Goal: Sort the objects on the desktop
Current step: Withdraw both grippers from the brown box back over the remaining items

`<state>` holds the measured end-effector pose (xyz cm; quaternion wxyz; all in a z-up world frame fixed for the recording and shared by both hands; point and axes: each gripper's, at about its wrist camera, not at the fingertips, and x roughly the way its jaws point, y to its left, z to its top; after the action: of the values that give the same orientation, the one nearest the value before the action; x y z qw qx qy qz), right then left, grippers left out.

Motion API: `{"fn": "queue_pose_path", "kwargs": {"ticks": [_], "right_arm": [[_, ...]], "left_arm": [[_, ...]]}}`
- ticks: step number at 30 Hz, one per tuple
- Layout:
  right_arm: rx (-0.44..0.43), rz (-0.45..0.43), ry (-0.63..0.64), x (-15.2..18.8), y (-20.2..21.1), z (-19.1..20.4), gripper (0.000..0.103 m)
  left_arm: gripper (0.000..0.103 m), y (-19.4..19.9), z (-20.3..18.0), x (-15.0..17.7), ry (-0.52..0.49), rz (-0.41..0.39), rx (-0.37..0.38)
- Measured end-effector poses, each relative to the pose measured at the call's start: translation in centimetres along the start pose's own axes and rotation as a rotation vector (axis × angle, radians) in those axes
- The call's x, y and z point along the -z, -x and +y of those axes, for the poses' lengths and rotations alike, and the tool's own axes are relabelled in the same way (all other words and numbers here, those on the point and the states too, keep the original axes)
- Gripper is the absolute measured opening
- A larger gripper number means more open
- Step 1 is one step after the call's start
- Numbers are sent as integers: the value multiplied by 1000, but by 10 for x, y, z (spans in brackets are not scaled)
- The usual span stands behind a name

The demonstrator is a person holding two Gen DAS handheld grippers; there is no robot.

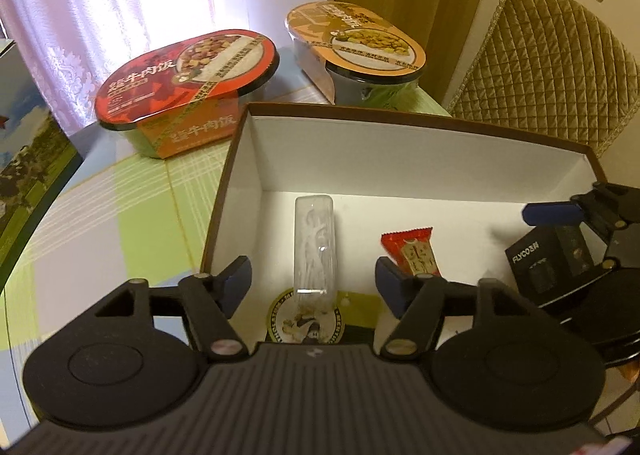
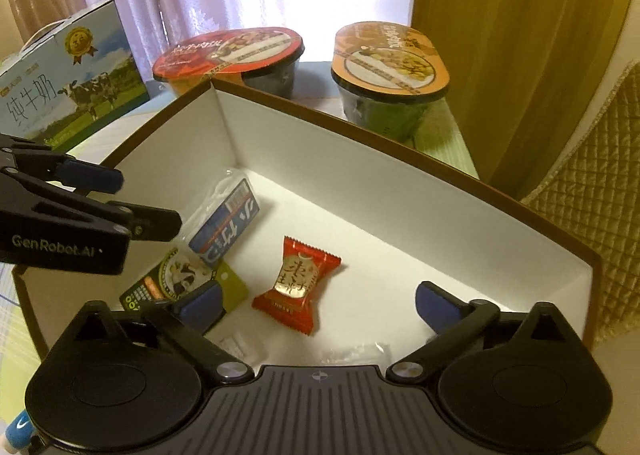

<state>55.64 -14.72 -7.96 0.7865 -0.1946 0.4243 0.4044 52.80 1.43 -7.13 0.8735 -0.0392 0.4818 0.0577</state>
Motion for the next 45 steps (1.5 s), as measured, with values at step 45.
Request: {"fn": "queue_pose_path", "kwargs": {"ticks": [45], "right_arm": [[-57,-107,-73,118,138,56,101]], "left_arm": [[87,160,-20,137,109,-117,-48]]}}
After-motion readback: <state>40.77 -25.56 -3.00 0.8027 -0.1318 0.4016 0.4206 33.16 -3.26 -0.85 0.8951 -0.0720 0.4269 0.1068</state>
